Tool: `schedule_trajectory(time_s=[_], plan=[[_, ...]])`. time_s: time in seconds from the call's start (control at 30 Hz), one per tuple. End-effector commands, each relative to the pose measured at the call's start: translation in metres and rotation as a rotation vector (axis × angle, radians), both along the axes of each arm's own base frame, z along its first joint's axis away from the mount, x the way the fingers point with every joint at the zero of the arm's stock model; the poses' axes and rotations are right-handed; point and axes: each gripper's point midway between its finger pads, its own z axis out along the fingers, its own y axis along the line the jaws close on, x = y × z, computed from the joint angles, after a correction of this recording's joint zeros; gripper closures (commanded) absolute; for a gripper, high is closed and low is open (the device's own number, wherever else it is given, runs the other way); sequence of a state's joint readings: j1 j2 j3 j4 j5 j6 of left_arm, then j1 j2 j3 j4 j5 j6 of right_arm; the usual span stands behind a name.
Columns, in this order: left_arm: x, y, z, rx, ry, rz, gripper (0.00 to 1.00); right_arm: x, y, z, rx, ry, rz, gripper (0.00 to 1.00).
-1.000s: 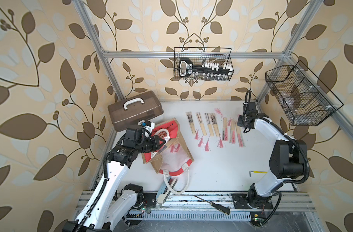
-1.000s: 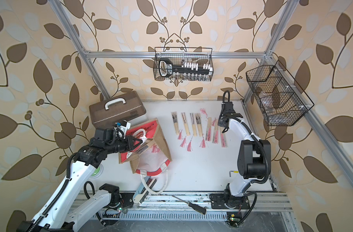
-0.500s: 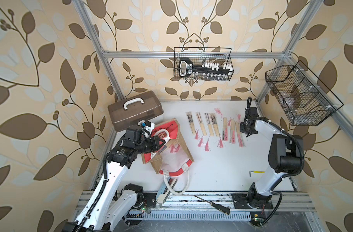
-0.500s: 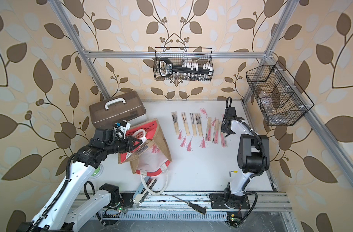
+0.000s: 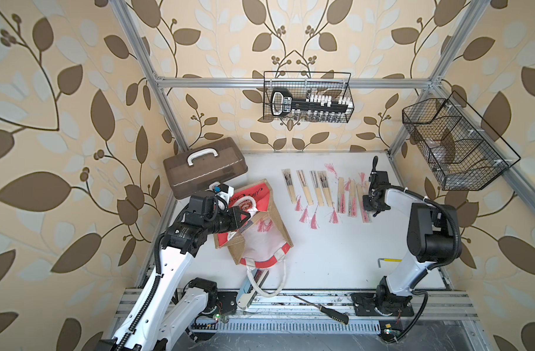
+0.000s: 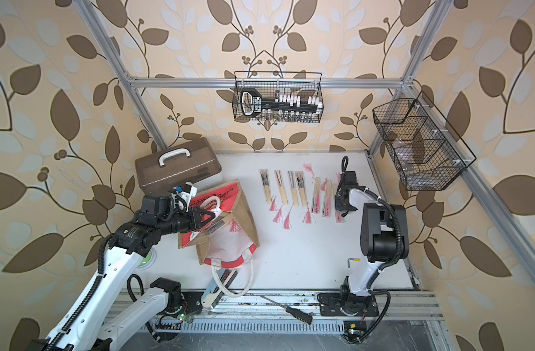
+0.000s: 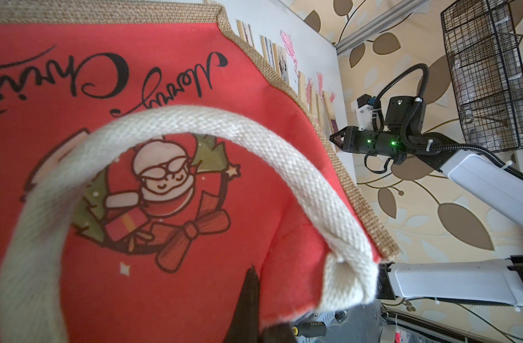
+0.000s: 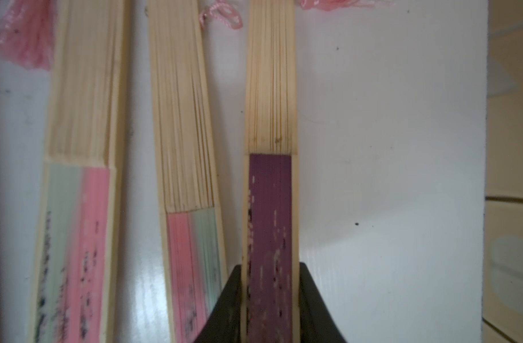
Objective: Take out the folding fans from the tote bags
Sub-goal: Place the folding fan at the center of the board.
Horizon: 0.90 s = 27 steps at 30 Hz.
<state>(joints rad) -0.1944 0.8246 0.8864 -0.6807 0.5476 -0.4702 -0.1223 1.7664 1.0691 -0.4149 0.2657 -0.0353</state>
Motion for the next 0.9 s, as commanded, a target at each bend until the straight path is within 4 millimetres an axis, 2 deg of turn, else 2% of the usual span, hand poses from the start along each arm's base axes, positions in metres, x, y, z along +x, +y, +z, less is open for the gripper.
schedule_trajectory(time_s=[0.0, 0.17, 0.6, 0.73, 0.87], plan=[[-0.002, 0.000, 0.004, -0.002, -0.021, -0.018, 1.00, -0.017, -0.008, -0.003, -0.022, 0.054, 0.021, 0.75], [-0.001, 0.000, 0.003, -0.003, -0.015, -0.020, 1.00, -0.028, -0.014, -0.010, -0.051, 0.096, 0.011, 0.73], [0.000, 0.001, 0.002, 0.003, -0.014, -0.015, 1.00, -0.031, -0.022, -0.022, -0.057, 0.134, -0.047, 0.59], [0.000, 0.001, 0.002, 0.005, -0.013, -0.013, 1.00, -0.028, -0.021, -0.013, -0.055, 0.107, -0.063, 0.57], [0.000, 0.002, 0.001, 0.009, -0.013, -0.011, 1.00, -0.025, -0.016, 0.010, -0.061, 0.042, -0.076, 0.56]])
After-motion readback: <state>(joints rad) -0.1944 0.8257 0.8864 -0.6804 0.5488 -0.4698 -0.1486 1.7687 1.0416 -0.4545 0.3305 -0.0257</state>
